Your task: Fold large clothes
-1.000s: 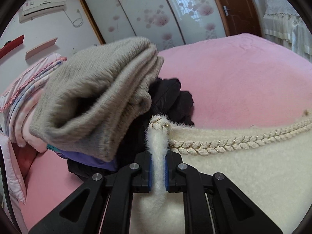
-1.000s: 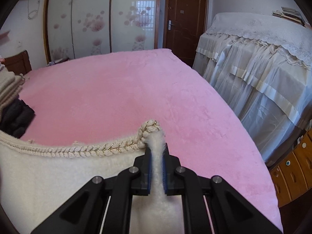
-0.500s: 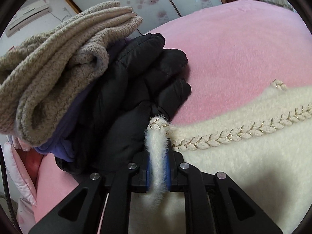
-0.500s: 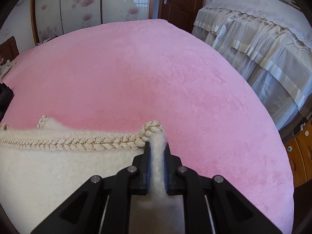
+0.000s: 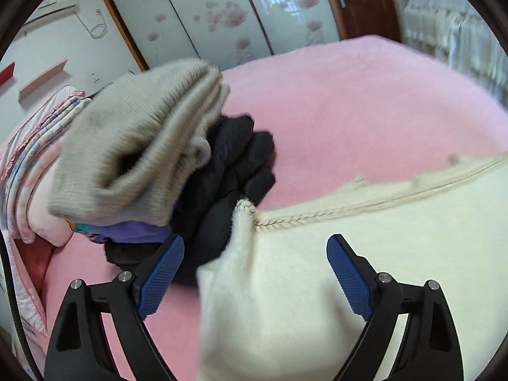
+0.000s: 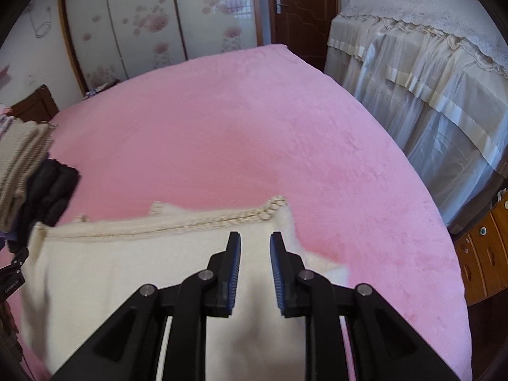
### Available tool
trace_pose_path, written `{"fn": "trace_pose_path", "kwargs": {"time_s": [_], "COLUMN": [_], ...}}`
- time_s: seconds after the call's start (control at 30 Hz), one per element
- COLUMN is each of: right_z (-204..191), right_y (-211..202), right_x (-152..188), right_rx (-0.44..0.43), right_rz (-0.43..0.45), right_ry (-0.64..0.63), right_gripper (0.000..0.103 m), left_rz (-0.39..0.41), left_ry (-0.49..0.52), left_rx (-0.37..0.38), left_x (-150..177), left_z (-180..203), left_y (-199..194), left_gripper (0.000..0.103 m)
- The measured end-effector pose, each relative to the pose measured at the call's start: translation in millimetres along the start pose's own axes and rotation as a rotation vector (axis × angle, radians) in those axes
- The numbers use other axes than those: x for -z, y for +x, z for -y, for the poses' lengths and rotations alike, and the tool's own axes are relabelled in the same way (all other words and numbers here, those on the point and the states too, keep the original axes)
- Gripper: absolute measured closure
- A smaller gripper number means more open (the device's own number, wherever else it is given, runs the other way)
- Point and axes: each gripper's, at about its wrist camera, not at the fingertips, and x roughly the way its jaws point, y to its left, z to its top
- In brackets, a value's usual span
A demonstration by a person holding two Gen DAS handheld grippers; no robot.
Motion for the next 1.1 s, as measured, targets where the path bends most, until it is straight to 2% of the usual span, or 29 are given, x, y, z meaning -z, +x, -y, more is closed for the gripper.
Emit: {"fn": "trace_pose_path", "kwargs": {"time_s": [0.07,0.13,0.2,0.27,0.33,0.4,0.47,0.57,0.67,0.8,0.83,0.9,1.03,1.1], "right_z": [-7.7,-14.0,-20.6,-24.9,-29.4,-34.5,-39.6,-54.4,-65.7,-77.2,-78.7,-78.3,-56.2,-35.6], "right_y": [-23.1,-48.1,-73.6,-96.6,-117.5,-133.8,-139.8,-132.8,-117.0,-75.3,-68.4,-53.2,-40.6,-40.4], "right_x": [-1.1,-0.9,1.9,8.0,19.6,37.3,57.9,95.2,134.7,172.8,180.8,192.4,198.1,196.2], "right_rx": [-0.041,-0.09,-0.139,-0.195,-0.227,-0.223,-0.223,-0.184,-0.107,-0.101,-0.092,-0.055,0.043,0.107], "right_rz": [0.003,0.003,0.021,0.063,0.112,0.162,0.174,0.132,0.157,0.069,0.058,0.037,0.041,0.052], "right_ry": [-0.001,0.003,0.002,-0.003,-0.019,-0.041,-0.071,-0.157,-0.215,-0.221,-0.223,-0.239,-0.244,-0.23], "right_gripper": [0.083,0.077,0.075,0.074,0.074,0.074,0.074,0.074,0.074,0.075,0.075,0.075,0.078,0.079], "left_rz": [0.018,0.048,0.078,0.11,0.126,0.122,0.121,0.122,0.072,-0.061,-0.102,-0.135,-0.135,-0.143], "left_ry": [-0.014,-0.024,-0.036,-0.053,-0.069,-0.101,-0.146,-0.217,-0.269,-0.293,-0.296,-0.311,-0.332,-0.34], "left_rx": [0.04,0.052,0.061,0.081,0.11,0.131,0.148,0.163,0.175,0.161,0.151,0.139,0.079,0.085], "left_x": [-7.0,-11.3,-8.6,-2.0,12.6,30.1,52.2,93.8,134.0,174.3,181.8,191.8,195.5,198.1], "left_z": [-5.9,-11.7,-17.0,-22.0,-25.6,-30.2,-34.9,-32.7,-21.2,-2.9,-1.0,-3.4,-16.7,-20.7], "left_y": [-31.3,-61.2,-95.7,-123.1,-145.3,-155.8,-164.7,-160.7,-136.9,-84.6,-71.7,-56.0,-44.8,-41.5], "left_gripper": [0.012,0.011,0.003,0.001,0.001,0.001,0.001,0.001,0.002,0.02,0.02,0.02,0.018,0.017]}}
